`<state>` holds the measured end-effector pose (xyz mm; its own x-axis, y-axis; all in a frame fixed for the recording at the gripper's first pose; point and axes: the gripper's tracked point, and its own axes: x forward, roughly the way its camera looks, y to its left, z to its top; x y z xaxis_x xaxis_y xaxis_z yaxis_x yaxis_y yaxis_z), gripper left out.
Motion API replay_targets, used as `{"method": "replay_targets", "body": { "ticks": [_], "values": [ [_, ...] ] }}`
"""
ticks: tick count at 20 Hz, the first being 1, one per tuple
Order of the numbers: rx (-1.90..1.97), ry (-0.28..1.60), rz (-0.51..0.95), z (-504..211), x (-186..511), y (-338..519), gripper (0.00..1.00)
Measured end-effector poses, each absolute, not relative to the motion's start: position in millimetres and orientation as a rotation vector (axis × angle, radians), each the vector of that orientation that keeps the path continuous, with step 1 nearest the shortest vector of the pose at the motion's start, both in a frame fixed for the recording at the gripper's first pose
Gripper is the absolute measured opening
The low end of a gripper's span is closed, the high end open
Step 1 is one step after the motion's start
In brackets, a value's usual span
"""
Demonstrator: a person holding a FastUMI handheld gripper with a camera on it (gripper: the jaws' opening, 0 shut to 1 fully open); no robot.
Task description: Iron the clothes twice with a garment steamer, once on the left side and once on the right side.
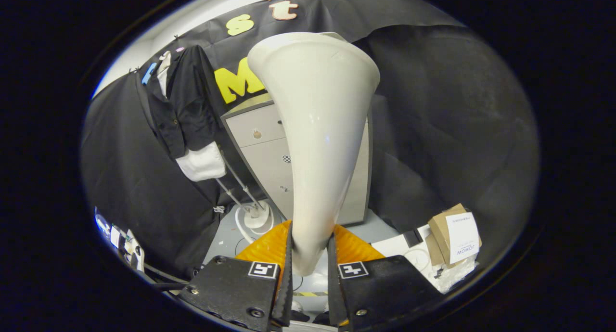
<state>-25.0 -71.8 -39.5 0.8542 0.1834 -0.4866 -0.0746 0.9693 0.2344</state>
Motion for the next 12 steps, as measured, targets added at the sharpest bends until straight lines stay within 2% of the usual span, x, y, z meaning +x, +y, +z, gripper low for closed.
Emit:
{"method": "replay_targets", "body": {
  "ticks": [12],
  "values": [
    [0.203, 0.529, 0.152, -39.7, -32.4, -65.7, 0.33]
  ]
}}
